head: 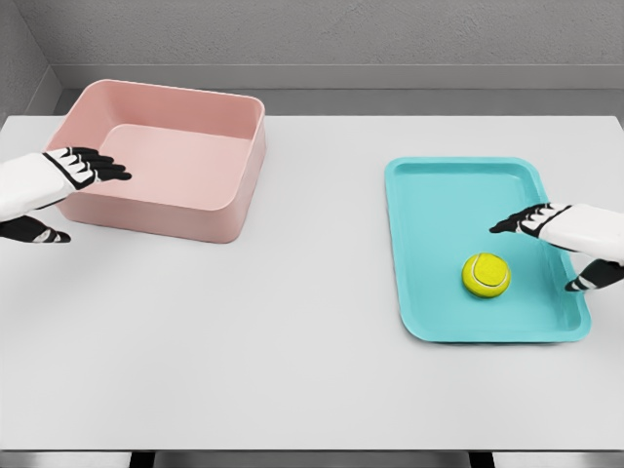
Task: Put the tennis from the blue tray into the pink basket with both arms
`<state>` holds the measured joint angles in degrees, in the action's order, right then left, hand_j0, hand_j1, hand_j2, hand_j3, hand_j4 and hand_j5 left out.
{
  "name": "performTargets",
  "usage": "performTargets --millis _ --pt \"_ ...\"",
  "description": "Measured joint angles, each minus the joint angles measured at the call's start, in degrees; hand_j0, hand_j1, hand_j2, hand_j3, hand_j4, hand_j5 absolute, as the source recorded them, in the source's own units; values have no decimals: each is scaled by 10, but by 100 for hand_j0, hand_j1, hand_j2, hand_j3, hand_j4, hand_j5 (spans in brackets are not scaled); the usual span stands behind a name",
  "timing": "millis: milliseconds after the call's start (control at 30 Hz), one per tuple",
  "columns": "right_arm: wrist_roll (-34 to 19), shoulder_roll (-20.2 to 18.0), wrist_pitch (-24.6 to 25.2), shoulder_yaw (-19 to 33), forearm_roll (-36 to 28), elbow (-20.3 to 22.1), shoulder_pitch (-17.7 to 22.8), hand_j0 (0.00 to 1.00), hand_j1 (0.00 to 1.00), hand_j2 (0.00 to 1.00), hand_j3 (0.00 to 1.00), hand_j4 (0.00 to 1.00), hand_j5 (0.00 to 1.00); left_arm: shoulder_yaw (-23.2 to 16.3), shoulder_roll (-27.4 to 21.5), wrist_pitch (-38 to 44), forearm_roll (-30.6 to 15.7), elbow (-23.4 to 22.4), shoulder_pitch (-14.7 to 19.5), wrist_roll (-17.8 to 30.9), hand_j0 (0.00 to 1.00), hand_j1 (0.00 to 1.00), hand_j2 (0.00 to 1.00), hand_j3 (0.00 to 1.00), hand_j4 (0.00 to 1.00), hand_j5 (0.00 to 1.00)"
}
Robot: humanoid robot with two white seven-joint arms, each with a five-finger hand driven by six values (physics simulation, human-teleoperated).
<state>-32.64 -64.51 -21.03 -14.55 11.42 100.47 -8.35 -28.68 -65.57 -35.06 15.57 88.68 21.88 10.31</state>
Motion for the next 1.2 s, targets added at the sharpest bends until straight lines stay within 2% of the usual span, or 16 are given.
performTargets --millis 67,133,367,533,733,833,867,1200 --pt "-12 0 2 -4 -1 0 -15 100 100 100 100 100 100 -1 -2 0 0 6 -7 0 100 100 100 100 100 100" --pt "-17 1 8 -23 -2 0 -49 100 100 100 100 100 100 -2 -3 0 0 11 -8 0 100 100 100 100 100 100" --pt "-23 21 39 -132 -1 -1 -142 100 100 100 100 100 100 -3 -4 0 3 20 -9 0 100 100 100 100 100 100" --pt "-24 32 45 -179 0 -3 -144 100 100 100 100 100 100 -4 -4 0 4 21 -9 0 100 100 100 100 100 100" --pt "-24 35 60 -193 0 -9 -145 100 100 100 100 100 100 -3 -4 0 10 22 -9 0 100 100 100 100 100 100" --pt "-24 39 73 -208 -1 -14 -187 100 100 100 100 100 100 -3 -4 0 11 22 -9 0 100 100 100 100 100 100" --pt "-24 43 77 -218 0 -17 -190 100 100 100 100 100 100 -3 -4 0 11 22 -9 0 100 100 100 100 100 100" --pt "-24 53 85 -258 0 -31 -190 100 100 100 100 100 100 -3 -4 0 12 22 -9 0 100 100 100 100 100 100"
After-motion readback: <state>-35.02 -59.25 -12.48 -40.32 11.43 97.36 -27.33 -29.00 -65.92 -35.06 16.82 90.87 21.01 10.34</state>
